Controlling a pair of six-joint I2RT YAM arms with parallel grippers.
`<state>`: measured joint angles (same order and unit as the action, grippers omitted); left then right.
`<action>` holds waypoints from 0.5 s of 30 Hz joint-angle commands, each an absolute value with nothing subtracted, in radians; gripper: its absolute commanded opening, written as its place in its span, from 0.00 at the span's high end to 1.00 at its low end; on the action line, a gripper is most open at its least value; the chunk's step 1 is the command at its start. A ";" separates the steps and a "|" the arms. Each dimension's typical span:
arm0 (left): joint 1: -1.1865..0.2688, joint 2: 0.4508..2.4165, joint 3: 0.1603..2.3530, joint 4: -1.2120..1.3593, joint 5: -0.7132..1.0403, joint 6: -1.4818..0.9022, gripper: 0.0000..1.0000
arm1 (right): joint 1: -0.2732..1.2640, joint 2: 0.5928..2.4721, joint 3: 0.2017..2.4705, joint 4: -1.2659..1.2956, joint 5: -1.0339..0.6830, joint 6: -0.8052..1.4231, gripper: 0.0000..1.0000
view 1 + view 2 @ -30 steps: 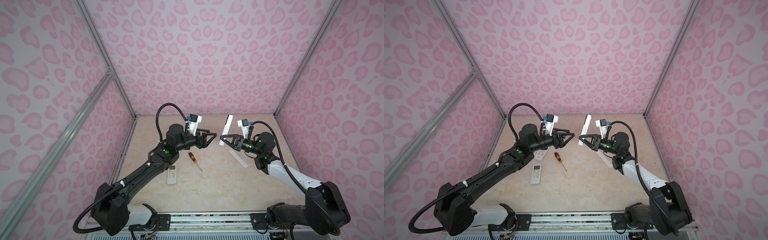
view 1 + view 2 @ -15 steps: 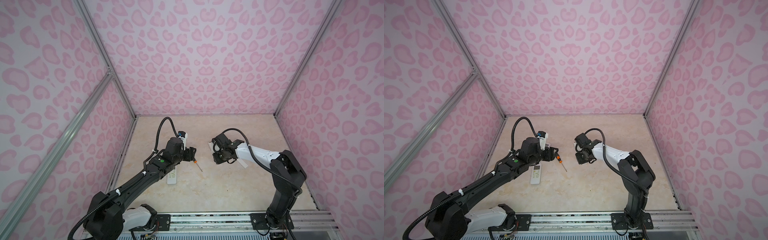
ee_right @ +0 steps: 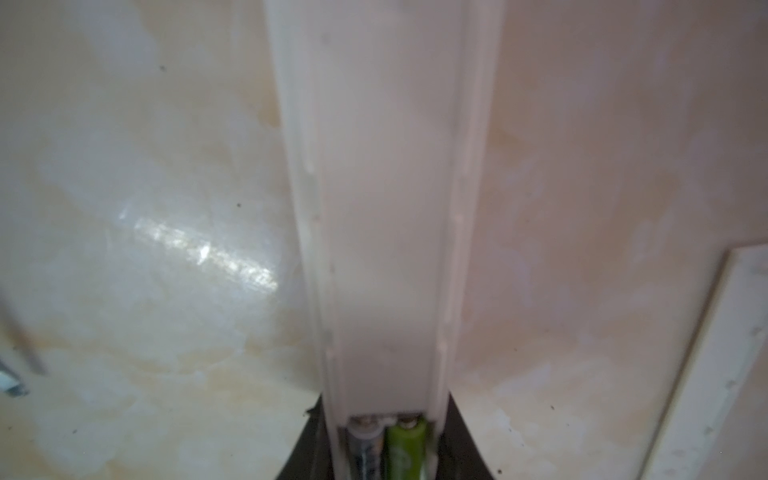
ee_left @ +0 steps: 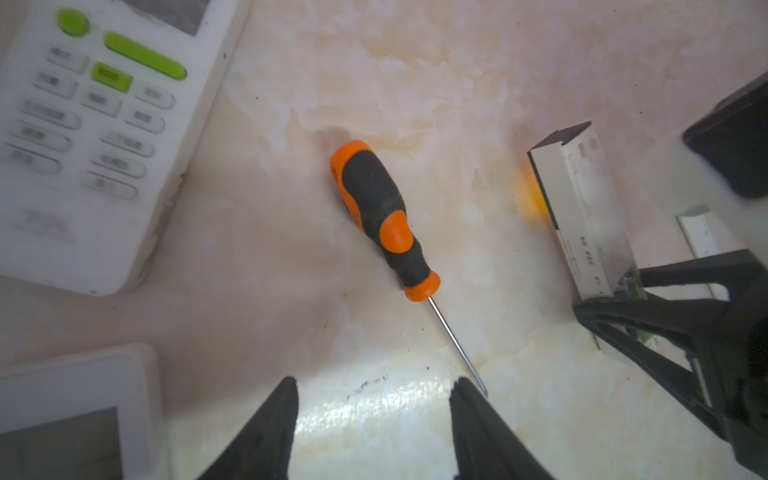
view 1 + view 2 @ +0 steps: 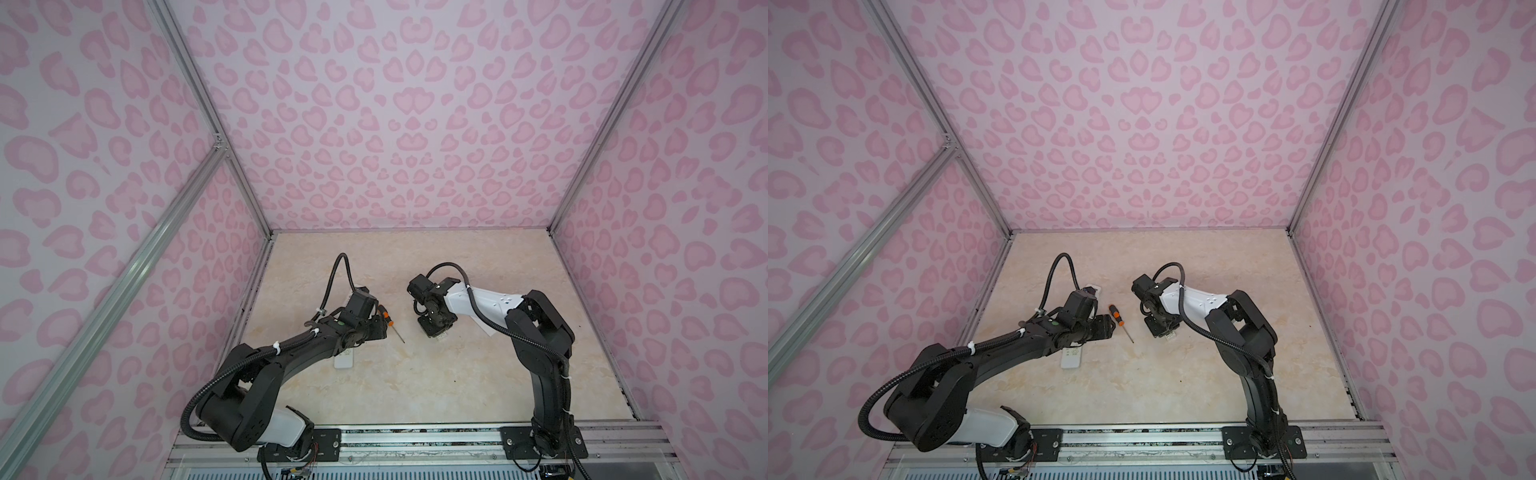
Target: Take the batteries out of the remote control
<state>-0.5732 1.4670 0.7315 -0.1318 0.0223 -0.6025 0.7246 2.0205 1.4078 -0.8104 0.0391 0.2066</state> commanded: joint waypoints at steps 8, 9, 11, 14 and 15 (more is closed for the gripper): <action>-0.664 1.671 0.892 -0.197 -0.127 -0.654 0.38 | 0.726 1.928 1.381 -0.843 0.057 0.228 0.53; -0.666 1.689 0.896 -0.195 -0.133 -0.665 0.38 | 0.725 1.912 1.375 -0.837 0.058 0.230 0.52; -0.671 1.735 0.915 -0.190 -0.139 -0.676 0.38 | 0.720 1.878 1.360 -0.819 0.054 0.235 0.51; -0.682 1.798 0.950 -0.198 -0.170 -0.677 0.39 | 0.703 1.822 1.320 -0.773 0.018 0.245 0.51; -0.686 1.811 0.958 -0.204 -0.189 -0.678 0.40 | 0.695 1.802 1.302 -0.748 -0.002 0.251 0.51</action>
